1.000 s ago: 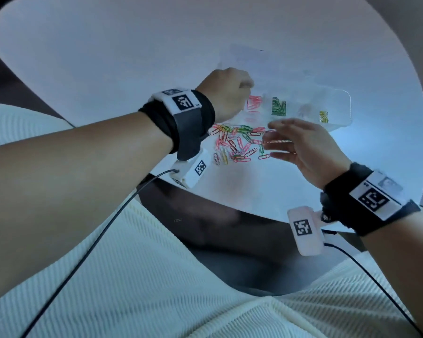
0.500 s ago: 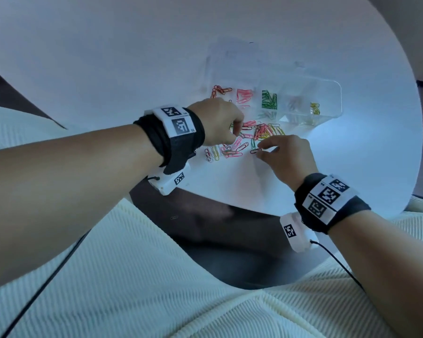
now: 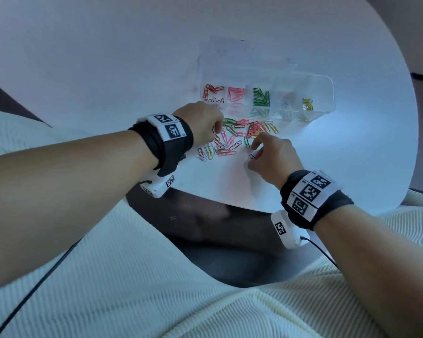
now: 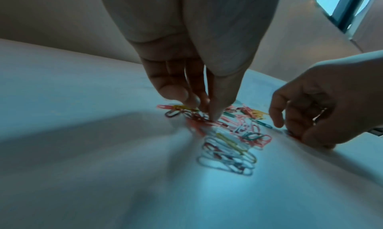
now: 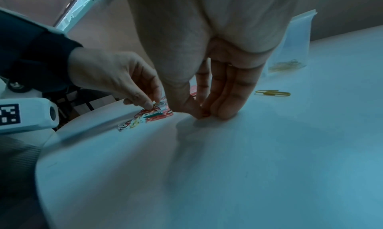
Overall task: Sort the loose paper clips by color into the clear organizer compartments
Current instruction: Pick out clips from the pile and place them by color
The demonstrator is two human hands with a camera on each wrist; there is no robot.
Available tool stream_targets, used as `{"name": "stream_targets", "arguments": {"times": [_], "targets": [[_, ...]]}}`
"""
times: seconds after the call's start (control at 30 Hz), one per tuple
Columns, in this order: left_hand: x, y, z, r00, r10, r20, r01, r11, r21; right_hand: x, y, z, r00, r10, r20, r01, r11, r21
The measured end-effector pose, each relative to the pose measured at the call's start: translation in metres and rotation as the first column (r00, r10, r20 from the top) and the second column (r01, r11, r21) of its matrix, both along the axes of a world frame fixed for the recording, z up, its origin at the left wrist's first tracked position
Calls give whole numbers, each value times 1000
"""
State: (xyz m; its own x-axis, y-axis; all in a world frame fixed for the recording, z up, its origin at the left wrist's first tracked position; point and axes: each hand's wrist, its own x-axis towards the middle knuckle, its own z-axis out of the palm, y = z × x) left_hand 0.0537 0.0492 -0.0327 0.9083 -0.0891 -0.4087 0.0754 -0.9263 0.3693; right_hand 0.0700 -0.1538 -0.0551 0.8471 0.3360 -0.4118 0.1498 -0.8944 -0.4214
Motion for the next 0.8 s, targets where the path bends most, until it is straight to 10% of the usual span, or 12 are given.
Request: {"name": "stream_targets", "arguments": {"times": [0.33, 0.53, 0.7, 0.8], "targets": [[-6, -12, -6, 994, -105, -17, 104, 991, -80, -1, 1, 9, 968, -190, -166, 213, 968, 134], [-3, -3, -6, 1000, 18, -24, -21, 992, -123, -1, 11, 22, 754, -280, -595, 606, 648, 462], [-3, -2, -7, 999, 35, -8, -36, 994, -106, 2, 12, 14, 985, -79, -156, 114, 968, 225], [-3, -2, -6, 999, 35, 9, -34, 996, -88, -2, 8, 5, 997, 71, -29, -68, 994, 86]]}}
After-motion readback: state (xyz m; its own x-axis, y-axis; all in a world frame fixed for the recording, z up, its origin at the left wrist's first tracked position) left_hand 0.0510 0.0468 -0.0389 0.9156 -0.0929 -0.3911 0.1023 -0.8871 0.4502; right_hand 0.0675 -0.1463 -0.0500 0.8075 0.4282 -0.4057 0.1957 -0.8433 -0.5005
